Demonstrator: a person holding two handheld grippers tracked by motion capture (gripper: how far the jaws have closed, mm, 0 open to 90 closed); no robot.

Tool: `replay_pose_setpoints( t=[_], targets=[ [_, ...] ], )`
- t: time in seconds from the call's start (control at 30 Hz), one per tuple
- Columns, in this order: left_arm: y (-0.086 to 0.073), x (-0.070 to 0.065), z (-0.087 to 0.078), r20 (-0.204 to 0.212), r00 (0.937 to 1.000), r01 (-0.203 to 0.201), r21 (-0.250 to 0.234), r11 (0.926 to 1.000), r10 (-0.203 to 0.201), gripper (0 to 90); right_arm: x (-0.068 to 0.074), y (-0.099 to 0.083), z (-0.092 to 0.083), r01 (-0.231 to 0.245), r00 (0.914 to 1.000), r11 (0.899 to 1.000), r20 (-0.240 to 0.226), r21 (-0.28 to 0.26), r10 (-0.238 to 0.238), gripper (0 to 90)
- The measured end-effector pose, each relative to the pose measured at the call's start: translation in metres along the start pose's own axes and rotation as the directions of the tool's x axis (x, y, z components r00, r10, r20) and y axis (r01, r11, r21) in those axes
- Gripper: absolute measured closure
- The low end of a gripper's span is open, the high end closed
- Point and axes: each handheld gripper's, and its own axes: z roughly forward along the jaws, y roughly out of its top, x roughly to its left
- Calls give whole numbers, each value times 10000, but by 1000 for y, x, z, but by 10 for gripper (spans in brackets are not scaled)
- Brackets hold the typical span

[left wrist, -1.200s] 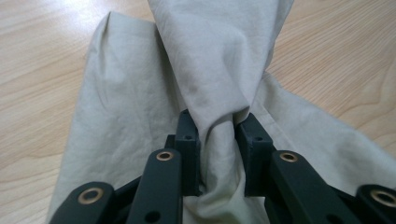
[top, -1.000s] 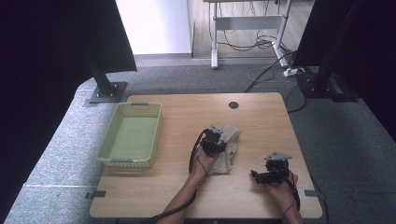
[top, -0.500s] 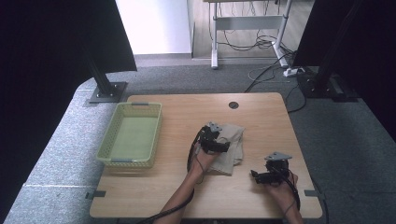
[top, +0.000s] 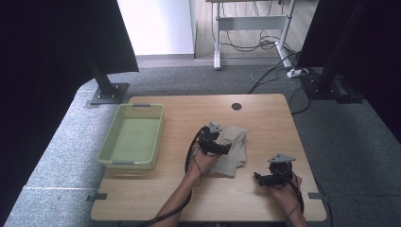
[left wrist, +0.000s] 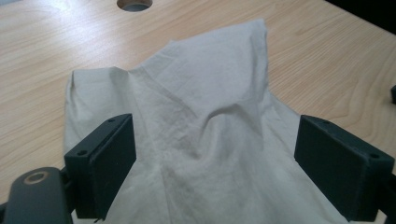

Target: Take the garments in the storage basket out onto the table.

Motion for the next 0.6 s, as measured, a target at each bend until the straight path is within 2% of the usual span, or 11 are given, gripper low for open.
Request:
replay_pose_setpoints(
  t=[0.1,0.17,0.23,0.27,0.6],
  targets=[
    [0,1,-4,30,10000,2,-79,10000,-2,114,0,0,0,-12,10000,10000,-3,7,12,0],
    [0,2,-15,129,9999,-31,-196,9998,34,108,0,0,0,-11,10000,10000,-1,7,11,0],
    [0,2,-15,129,9999,-31,-196,9998,34,105,0,0,0,-13,10000,10000,-2,8,13,0],
    [-1,2,-22,184,9998,-99,-265,9996,104,105,0,0,0,-13,10000,10000,-2,8,13,0],
    [-2,6,-43,101,9994,-321,-375,9988,325,86,0,0,0,-13,10000,10000,-3,9,13,0]
  ],
)
